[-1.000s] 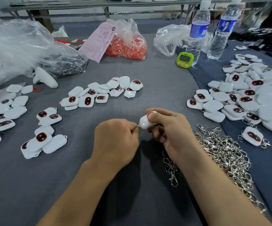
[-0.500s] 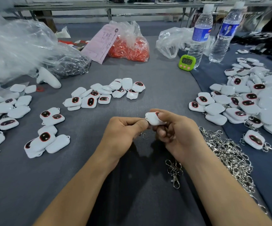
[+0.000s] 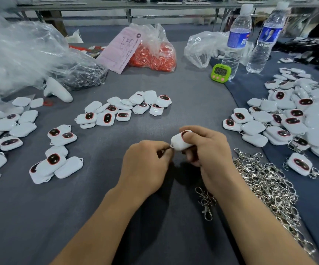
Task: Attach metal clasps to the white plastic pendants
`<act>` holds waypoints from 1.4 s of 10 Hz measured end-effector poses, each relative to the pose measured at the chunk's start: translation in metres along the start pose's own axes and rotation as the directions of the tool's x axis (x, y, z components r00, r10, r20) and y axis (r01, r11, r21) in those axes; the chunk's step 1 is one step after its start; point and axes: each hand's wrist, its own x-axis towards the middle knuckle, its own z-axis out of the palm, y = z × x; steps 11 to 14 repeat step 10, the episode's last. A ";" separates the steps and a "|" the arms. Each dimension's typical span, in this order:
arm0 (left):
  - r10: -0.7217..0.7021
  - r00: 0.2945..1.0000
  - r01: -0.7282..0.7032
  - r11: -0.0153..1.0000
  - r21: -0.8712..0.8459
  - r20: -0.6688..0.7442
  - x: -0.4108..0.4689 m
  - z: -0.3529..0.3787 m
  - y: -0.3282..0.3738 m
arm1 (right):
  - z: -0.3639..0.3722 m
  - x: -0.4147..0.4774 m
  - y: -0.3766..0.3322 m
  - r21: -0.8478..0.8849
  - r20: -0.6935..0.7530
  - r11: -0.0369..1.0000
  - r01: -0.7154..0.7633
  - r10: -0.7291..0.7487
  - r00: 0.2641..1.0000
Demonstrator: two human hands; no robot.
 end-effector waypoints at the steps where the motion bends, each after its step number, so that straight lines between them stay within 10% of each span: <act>1: -0.144 0.980 0.189 0.882 -0.433 0.135 0.008 0.002 0.000 | -0.006 0.002 -0.004 0.210 0.071 0.965 -0.158 0.146 0.987; 3: -0.094 0.989 0.120 0.957 -0.263 0.110 0.005 -0.001 0.001 | -0.004 -0.001 -0.005 0.226 0.075 0.963 -0.150 0.136 0.988; 4: 0.080 0.993 -0.099 0.962 0.256 0.086 0.000 -0.002 0.001 | -0.001 -0.011 -0.001 -0.207 0.070 0.956 0.209 -0.199 0.978; 5: 0.195 0.981 -0.173 0.893 0.415 -0.011 -0.005 -0.003 0.002 | 0.005 -0.019 0.003 -0.471 0.169 0.765 0.440 -0.411 0.896; 6: 0.140 0.986 -0.094 0.917 0.388 -0.090 -0.005 0.001 0.000 | 0.002 -0.012 0.003 -0.466 0.113 0.820 0.332 -0.317 0.942; 8: -0.108 0.960 0.134 0.987 0.088 -0.258 0.003 0.003 -0.002 | -0.026 0.012 -0.011 0.071 0.028 0.995 -0.072 0.070 0.997; 9: -0.115 0.969 0.144 0.982 0.122 -0.217 0.003 0.005 -0.005 | -0.043 0.015 -0.020 0.698 -0.016 0.713 -0.065 0.106 0.994; 10: -0.121 0.980 0.149 0.972 0.183 -0.157 0.003 0.005 -0.004 | -0.056 0.015 -0.025 0.883 -0.007 0.468 -0.036 0.090 0.996; 14: -0.121 0.980 0.149 0.972 0.183 -0.157 0.003 0.005 -0.004 | -0.056 0.015 -0.025 0.883 -0.007 0.468 -0.036 0.090 0.996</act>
